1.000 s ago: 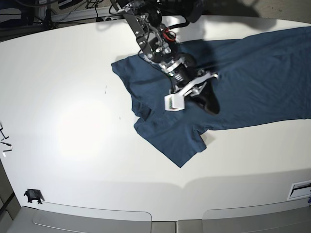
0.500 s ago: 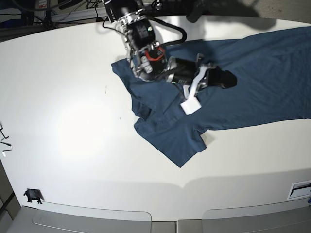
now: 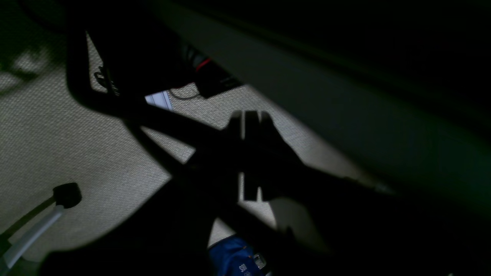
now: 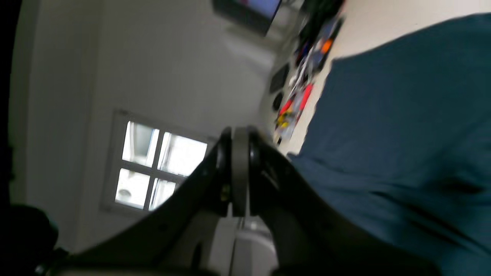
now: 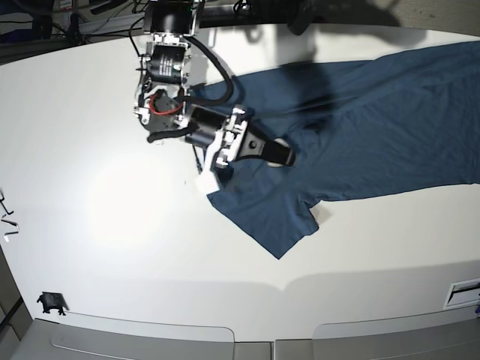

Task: Fold the T-shirt properly
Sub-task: 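Swing the right gripper off the shirt beside the hem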

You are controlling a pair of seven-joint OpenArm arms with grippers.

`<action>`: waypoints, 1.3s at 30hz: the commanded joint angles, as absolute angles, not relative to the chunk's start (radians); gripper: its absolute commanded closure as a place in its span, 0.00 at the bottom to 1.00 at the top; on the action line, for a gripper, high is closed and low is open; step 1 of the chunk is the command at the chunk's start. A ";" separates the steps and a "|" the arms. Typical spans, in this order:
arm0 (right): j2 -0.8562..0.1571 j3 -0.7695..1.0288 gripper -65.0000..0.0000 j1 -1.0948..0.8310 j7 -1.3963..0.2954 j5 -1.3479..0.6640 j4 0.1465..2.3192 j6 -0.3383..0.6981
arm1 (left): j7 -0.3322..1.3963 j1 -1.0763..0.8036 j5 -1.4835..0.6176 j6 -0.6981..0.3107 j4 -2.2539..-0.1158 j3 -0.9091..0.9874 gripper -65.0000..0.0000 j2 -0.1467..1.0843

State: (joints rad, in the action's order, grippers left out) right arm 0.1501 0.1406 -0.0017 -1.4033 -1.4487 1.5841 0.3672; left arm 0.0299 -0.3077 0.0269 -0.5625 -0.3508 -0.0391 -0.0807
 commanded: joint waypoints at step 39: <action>0.157 -0.327 1.00 -0.010 1.172 -1.484 1.603 0.474 | 0.028 -0.319 0.026 -0.592 -0.353 -0.041 1.00 -0.094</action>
